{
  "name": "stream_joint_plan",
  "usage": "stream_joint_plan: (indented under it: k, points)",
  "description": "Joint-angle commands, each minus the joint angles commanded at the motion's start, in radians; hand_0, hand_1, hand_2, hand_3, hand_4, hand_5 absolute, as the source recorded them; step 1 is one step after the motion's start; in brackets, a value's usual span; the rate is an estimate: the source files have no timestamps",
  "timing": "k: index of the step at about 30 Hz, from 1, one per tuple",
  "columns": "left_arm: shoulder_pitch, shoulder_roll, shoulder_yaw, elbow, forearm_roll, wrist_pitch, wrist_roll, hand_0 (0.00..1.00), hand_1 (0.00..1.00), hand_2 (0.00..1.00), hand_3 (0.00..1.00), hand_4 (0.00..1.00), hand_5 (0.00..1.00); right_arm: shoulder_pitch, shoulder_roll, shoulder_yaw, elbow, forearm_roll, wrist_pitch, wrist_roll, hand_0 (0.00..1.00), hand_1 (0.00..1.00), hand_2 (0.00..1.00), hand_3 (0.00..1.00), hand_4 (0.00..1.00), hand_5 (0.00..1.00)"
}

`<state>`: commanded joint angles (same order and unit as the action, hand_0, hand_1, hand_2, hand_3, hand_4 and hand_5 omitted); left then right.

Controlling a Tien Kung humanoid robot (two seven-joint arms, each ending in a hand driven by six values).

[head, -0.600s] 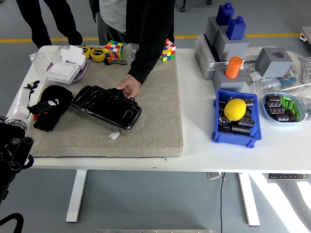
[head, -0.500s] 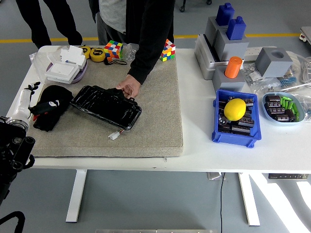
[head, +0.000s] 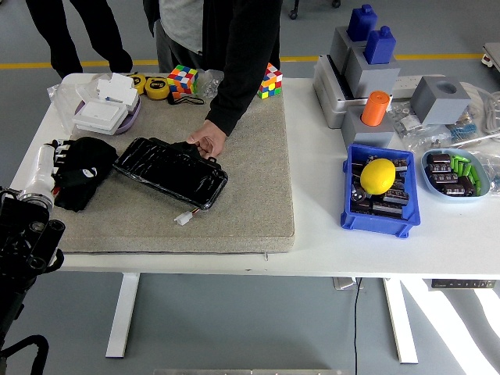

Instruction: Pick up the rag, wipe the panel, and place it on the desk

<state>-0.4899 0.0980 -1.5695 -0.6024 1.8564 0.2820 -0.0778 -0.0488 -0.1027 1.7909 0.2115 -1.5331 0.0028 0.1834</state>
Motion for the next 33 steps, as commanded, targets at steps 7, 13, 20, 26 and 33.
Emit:
stream_joint_plan:
  k: [7,13,20,26,33]
  points:
    - [-0.009,-0.001,0.006,0.018,-0.017,0.054,-0.053,0.330,0.414,0.494,0.571,0.672,0.002,0.000,0.000,0.005,0.000,-0.004,-0.001,-0.001,0.533,0.556,0.490,0.522,0.878,0.356]
    - [-0.008,0.002,0.006,0.010,-0.003,0.065,-0.053,0.278,0.340,0.390,0.569,0.666,0.002,-0.001,0.000,0.001,0.002,-0.001,-0.002,0.001,0.534,0.556,0.490,0.522,0.877,0.356]
    - [0.002,0.012,-0.017,-0.056,0.002,0.099,-0.076,0.273,0.315,0.342,0.564,0.653,0.002,-0.002,-0.001,0.006,0.001,-0.005,-0.003,0.002,0.533,0.557,0.490,0.521,0.877,0.356]
    - [0.019,0.016,0.078,-0.147,-0.080,0.092,-0.089,0.265,0.297,0.308,0.558,0.656,0.002,-0.005,-0.001,0.004,0.001,-0.005,-0.003,0.002,0.534,0.556,0.490,0.521,0.878,0.355]
    - [-0.003,0.002,0.158,-0.143,-0.096,0.084,-0.075,0.261,0.283,0.304,0.555,0.668,0.002,0.000,-0.001,-0.007,0.004,0.005,-0.001,0.002,0.534,0.553,0.490,0.522,0.878,0.354]
